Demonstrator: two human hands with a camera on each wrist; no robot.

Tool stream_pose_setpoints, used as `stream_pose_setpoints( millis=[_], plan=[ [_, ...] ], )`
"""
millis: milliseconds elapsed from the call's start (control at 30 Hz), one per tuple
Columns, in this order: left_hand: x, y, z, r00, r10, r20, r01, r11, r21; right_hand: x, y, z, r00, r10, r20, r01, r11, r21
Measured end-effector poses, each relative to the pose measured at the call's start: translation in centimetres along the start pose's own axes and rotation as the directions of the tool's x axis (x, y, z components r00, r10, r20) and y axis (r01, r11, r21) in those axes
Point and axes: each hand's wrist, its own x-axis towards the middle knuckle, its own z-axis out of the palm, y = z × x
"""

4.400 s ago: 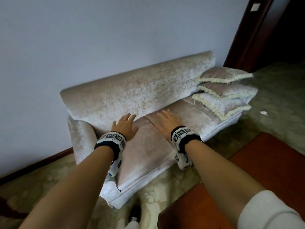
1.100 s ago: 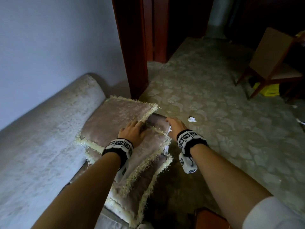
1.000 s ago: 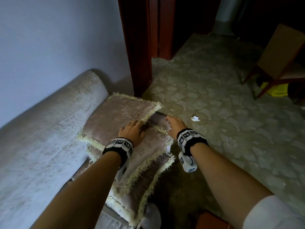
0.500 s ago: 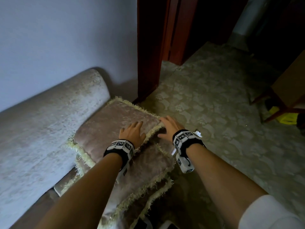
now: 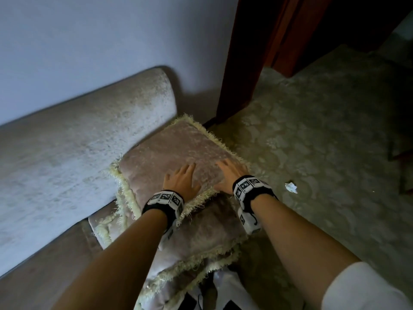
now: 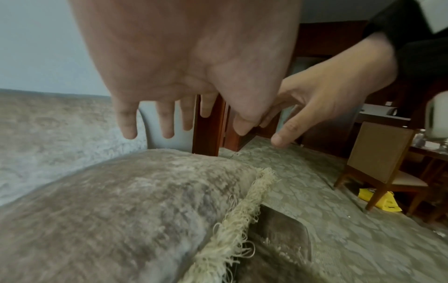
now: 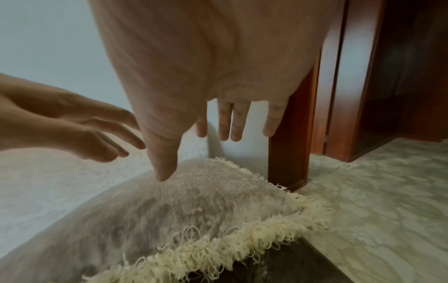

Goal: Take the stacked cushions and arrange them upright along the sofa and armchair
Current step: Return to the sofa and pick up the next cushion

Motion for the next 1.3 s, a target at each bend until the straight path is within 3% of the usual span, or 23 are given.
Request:
stream_pose_setpoints(
  millis=[133,267,567,733,967,1133,1300],
  plan=[
    [1.0,-0.7,2.3,0.99,-0.114,0.087,0.119,0.992,-0.047,2.8,-0.1,1.9,0.989,-0.062,0.136,0.062,0.998,0.004],
    [1.6,-1.8,5.6,0.947,-0.26,0.189,0.27,0.962,-0.031,5.7,0.0,4.4,0.961,-0.172,0.218,0.192,0.979,-0.072],
    [3.7,-1.7,11.0,0.893,-0.351,0.283,0.339,0.936,0.092,11.9,1.1,9.7,0.874,-0.295,0.386,0.415,0.867,-0.277],
    [4.9,-3.0,12.9,0.91,-0.36,0.206,0.337,0.931,0.14,13.9,1.4,11.4,0.885,-0.293,0.361,0.408,0.861,-0.302],
    [4.4,-3.4,12.1,0.92,-0.382,0.087,0.361,0.913,0.191,13.8,0.1,10.0,0.919,-0.362,0.155,0.392,0.879,-0.271],
    [3.7,-2.8,8.2,0.914,-0.405,-0.041,0.405,0.896,0.183,13.2,-1.5,6.9,0.917,-0.391,0.081,0.399,0.888,-0.228],
    [2.1,-2.1,1.2,0.896,-0.426,-0.128,0.444,0.871,0.211,10.8,-3.8,-0.1,0.894,-0.448,0.015,0.439,0.868,-0.231]
  ],
)
